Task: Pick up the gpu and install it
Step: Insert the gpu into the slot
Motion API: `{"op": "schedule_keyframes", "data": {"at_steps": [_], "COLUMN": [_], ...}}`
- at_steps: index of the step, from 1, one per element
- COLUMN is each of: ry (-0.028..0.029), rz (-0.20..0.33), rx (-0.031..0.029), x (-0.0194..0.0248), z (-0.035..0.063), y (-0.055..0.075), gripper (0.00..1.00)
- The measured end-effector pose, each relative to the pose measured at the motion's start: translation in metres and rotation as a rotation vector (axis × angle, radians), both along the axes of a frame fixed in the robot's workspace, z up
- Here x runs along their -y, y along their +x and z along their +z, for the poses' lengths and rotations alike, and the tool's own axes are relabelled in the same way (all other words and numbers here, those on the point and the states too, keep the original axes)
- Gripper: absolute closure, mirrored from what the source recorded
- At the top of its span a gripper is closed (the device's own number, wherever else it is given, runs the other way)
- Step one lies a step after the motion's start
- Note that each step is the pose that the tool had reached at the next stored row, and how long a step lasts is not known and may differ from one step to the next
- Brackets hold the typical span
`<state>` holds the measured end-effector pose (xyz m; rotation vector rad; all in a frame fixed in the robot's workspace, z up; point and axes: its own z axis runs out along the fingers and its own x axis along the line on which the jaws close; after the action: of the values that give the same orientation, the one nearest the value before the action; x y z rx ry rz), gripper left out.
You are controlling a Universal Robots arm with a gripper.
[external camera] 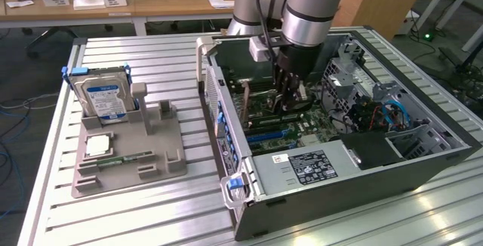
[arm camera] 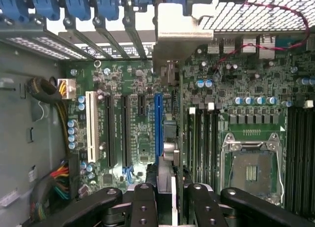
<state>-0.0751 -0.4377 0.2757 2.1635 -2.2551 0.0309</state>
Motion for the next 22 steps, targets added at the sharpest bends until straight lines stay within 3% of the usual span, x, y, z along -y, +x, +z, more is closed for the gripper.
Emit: {"op": "schedule_keyframes", "data": {"at_steps": [8,18,21,22], "ry": [-0.0001,-0.0001,0.0085,0.0084], "rz": [-0.003,-0.003,-0.003,-0.003], "rx": [0.0001,0.0001,0.0002,0.0002], "x": [0.0000,0.0005,0.0004,0.0004], "z": [-0.0100,-0.0111,-0.0116,-0.0116], "y": [-0.003,-0.004,-0.005,-0.005], "gripper": [0.72,0.72,0.72,0.72]}}
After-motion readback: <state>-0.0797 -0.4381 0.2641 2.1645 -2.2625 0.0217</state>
